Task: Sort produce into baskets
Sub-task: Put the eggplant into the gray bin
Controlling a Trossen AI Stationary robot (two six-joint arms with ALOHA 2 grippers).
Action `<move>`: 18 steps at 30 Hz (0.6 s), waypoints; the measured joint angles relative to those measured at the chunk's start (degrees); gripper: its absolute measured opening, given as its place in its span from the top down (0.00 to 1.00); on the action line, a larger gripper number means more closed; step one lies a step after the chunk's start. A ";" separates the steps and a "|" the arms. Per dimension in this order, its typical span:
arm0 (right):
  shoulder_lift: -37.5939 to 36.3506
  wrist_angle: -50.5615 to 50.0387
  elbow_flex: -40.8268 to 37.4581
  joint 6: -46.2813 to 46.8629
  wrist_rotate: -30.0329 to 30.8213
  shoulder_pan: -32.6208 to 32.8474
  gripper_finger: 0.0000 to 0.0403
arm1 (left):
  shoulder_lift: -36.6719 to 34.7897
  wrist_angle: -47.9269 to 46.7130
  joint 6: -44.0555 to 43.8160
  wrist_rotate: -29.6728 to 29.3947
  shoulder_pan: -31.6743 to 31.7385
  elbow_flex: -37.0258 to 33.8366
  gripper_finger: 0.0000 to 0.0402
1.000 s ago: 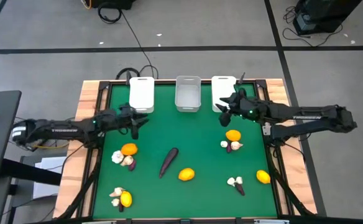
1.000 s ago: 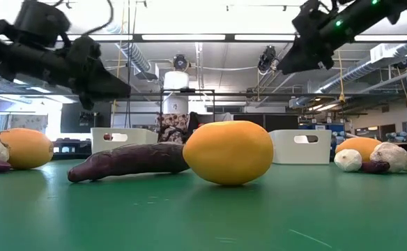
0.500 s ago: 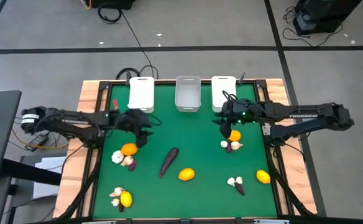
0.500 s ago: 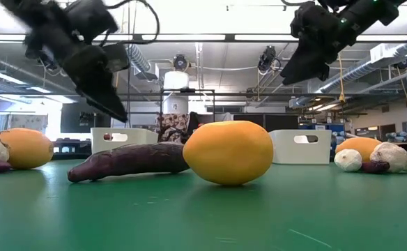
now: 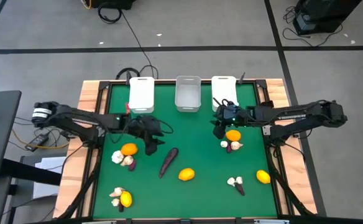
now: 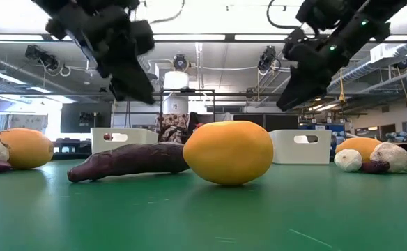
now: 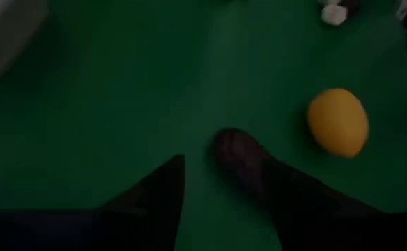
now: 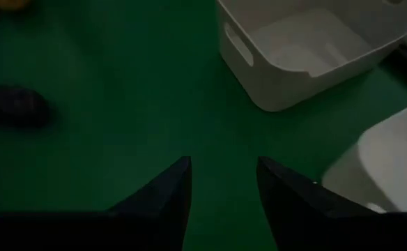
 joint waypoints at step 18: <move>9.01 4.91 -0.04 9.39 -4.10 0.99 0.57 | 20.85 12.39 -2.03 4.04 -4.42 2.42 0.07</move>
